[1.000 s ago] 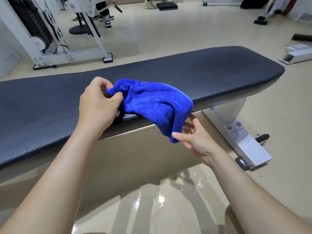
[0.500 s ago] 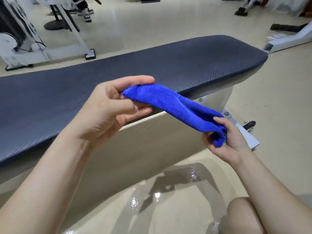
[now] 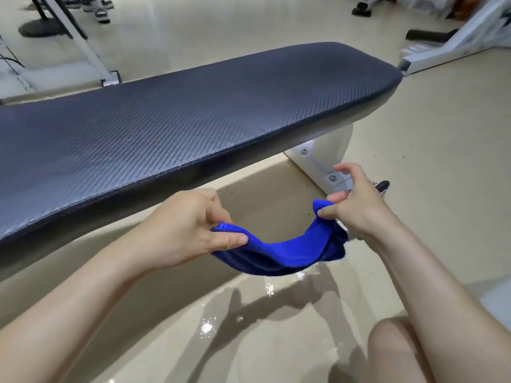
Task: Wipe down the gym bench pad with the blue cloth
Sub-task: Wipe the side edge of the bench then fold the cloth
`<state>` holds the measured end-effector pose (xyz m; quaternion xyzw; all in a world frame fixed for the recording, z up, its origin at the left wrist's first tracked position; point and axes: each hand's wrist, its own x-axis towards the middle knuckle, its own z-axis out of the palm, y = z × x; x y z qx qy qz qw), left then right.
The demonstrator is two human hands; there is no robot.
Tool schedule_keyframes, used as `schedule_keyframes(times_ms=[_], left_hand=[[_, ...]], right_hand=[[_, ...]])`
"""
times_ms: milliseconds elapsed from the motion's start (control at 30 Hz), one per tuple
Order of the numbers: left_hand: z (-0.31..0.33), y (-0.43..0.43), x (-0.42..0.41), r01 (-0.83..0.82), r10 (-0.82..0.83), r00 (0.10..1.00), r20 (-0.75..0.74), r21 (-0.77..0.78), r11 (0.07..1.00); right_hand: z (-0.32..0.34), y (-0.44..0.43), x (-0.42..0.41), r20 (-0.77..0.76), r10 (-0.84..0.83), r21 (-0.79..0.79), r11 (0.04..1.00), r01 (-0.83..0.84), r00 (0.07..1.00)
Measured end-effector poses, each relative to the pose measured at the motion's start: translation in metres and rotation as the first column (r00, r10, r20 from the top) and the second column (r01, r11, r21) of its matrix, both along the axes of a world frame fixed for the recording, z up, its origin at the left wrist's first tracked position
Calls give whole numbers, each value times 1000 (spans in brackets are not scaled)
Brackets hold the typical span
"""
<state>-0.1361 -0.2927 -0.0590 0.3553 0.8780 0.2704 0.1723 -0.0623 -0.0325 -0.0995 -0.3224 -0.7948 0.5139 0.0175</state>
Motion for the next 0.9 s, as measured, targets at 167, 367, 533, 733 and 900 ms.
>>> schedule_keyframes(times_ms=[167,367,533,733,900], left_hand=[[-5,15,12,-48,-77,901,427,274,960],[-18,22,17,-72,-45,902,429,253,965],[-18,23,15,-56,3,975,222,232,971],[-7,27,17,-183,125,977,173,373,910],[-6,26,13,-168,109,980,164,407,898]], right_hand=[[8,-29,0,-214,134,-242,952,-185,968],[15,-60,0,-366,96,-438,860,-263,926],[11,-65,-1,-414,64,-396,885,-243,908],[11,-64,-2,-419,42,-481,837,-261,907],[13,-63,-1,-444,78,-508,799,-322,893]])
